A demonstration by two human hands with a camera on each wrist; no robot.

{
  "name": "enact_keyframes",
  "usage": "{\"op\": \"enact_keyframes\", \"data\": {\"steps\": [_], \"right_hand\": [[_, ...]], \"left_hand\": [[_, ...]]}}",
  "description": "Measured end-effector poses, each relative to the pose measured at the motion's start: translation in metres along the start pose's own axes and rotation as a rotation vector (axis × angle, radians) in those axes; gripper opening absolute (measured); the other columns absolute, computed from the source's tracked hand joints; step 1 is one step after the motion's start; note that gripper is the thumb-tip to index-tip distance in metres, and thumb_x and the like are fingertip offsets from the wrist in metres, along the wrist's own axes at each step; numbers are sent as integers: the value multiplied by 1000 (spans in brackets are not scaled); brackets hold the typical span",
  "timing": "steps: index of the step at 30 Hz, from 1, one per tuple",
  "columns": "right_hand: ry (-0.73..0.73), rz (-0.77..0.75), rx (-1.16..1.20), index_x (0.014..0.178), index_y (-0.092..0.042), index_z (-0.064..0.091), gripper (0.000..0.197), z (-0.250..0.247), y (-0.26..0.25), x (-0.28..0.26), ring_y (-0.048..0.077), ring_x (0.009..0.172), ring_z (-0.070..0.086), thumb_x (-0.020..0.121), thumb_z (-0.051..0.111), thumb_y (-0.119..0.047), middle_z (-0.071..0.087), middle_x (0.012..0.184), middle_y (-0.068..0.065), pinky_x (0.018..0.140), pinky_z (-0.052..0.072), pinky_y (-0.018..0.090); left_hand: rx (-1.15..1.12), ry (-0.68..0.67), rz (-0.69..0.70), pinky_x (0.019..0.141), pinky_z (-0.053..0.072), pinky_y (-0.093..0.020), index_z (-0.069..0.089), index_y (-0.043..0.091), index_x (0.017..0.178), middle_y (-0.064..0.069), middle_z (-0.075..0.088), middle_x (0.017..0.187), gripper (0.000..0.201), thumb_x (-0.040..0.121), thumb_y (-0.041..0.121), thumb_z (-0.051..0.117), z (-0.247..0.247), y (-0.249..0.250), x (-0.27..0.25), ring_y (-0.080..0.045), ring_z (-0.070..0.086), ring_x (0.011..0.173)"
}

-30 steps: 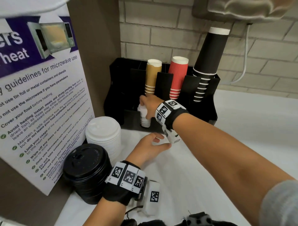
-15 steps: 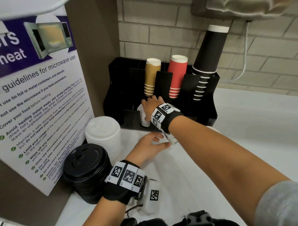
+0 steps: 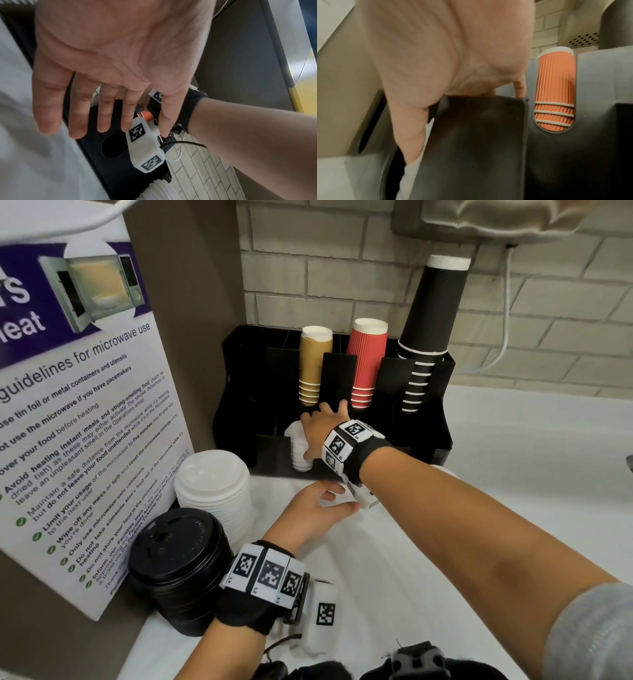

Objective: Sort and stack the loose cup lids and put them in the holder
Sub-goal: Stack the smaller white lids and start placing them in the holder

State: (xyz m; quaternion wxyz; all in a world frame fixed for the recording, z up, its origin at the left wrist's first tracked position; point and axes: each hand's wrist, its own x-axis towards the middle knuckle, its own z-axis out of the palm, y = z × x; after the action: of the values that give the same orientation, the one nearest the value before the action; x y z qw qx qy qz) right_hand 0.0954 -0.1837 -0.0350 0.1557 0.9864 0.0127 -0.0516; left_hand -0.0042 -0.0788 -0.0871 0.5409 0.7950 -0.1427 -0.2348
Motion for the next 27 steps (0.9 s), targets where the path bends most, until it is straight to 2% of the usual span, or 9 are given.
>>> {"op": "enact_keyframes", "data": {"steps": [5,8,10,12,15,17,19,22,27], "right_hand": [[186,89,483,130,-16,43,68,-20,36,-37,28,126,37,78,67,-52,53,126,7,105,26,52],[336,205,852,119,-13,54,45,-16,86,-81,26,114,53,84,67,-38,60,117,8,98,42,39],[417,340,1002,105,-12,60,25,2,113,-115,23,104,59,86,65,-26,63,102,3,87,45,31],[416,480,1039,97,-16,59,14,27,128,-143,21,97,59,85,63,-22,62,95,-2,71,42,23],[312,588,1030,96,-19,54,29,60,130,-164,16,85,54,78,74,-32,57,104,1,60,36,20],[246,598,1019,98,-20,51,47,73,123,-167,19,90,52,68,82,-39,50,106,1,64,37,27],[208,596,997,100,-20,48,55,81,117,-163,21,93,50,64,85,-39,44,106,1,71,37,28],[212,604,982,102,-18,47,55,88,113,-157,21,92,47,65,86,-32,37,107,0,76,36,29],[243,600,966,106,-12,49,53,91,113,-153,20,89,43,68,84,-23,35,107,2,77,34,28]], "left_hand": [[-2,6,18,63,42,-19,58,31,113,11,54,114,33,84,42,70,-2,-1,1,-1,55,89],[-7,41,41,60,42,-17,61,33,108,13,55,114,28,84,42,71,-4,-2,2,-5,56,86],[-30,81,59,66,46,-20,62,33,107,13,57,113,27,83,40,71,-5,-3,3,-7,58,89],[-50,114,77,75,50,-24,63,32,107,13,57,112,25,83,38,71,-5,-4,4,-8,60,94],[-68,126,92,74,50,-23,64,31,105,13,57,111,23,84,35,71,-3,-5,2,-8,59,95],[-57,120,103,75,50,-23,63,31,106,14,57,111,23,85,35,71,-2,-5,1,-7,59,96],[-43,111,108,85,51,-28,63,30,107,14,57,111,24,85,36,70,-1,-5,1,-8,58,100],[-37,102,104,92,50,-33,63,31,107,15,56,110,24,85,37,70,-1,-4,1,-11,58,103],[-36,104,111,90,51,-33,63,32,106,14,57,113,23,85,37,70,-4,-4,3,-11,58,103]]}}
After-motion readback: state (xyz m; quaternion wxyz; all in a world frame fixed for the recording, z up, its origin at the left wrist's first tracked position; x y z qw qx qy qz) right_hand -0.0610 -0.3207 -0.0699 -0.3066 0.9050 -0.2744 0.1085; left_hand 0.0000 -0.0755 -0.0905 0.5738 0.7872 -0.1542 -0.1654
